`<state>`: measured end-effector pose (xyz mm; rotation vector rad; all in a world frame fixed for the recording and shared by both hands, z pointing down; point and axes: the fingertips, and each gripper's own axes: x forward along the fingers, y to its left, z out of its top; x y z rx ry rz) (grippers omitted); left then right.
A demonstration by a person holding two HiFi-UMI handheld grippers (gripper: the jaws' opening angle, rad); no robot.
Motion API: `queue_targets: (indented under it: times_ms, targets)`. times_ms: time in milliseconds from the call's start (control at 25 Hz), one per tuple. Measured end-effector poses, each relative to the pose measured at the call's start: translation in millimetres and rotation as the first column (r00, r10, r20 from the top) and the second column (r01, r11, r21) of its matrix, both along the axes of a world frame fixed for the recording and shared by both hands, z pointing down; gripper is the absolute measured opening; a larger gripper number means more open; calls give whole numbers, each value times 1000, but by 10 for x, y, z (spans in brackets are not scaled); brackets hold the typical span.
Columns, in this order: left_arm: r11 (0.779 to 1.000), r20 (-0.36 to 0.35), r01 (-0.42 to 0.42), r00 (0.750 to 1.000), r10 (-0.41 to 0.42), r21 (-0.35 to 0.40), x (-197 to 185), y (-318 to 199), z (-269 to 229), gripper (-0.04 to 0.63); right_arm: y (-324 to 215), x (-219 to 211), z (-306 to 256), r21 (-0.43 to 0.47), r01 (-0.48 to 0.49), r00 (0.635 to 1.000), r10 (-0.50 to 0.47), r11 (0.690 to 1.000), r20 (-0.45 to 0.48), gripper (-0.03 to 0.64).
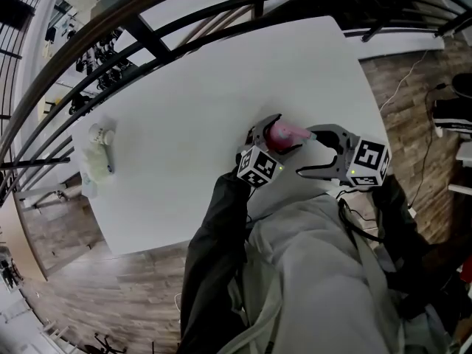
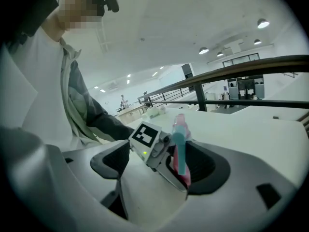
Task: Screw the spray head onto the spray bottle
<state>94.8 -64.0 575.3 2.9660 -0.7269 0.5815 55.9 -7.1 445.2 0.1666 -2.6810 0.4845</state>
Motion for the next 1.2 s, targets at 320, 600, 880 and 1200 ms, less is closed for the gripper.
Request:
queue_targets:
  times_ms: [320, 600, 880, 1200]
  targets:
    - [1000, 33, 3, 999, -3, 11, 47, 14, 18, 445, 276, -327, 26, -31, 77, 996, -76, 997, 47, 359]
    - [1000, 36, -2, 999, 2, 11, 19, -15, 42, 445, -309, 84, -276, 392, -7, 991, 58, 920, -118, 359]
    - [992, -46, 128, 991, -127, 6, -132, -78, -44, 445, -741, 407, -262, 124, -413, 898, 381, 902, 218, 359]
    - [988, -18, 148, 989, -149, -36, -521, 262, 24, 446, -531, 589, 319, -53, -497, 854, 499, 866, 148, 359]
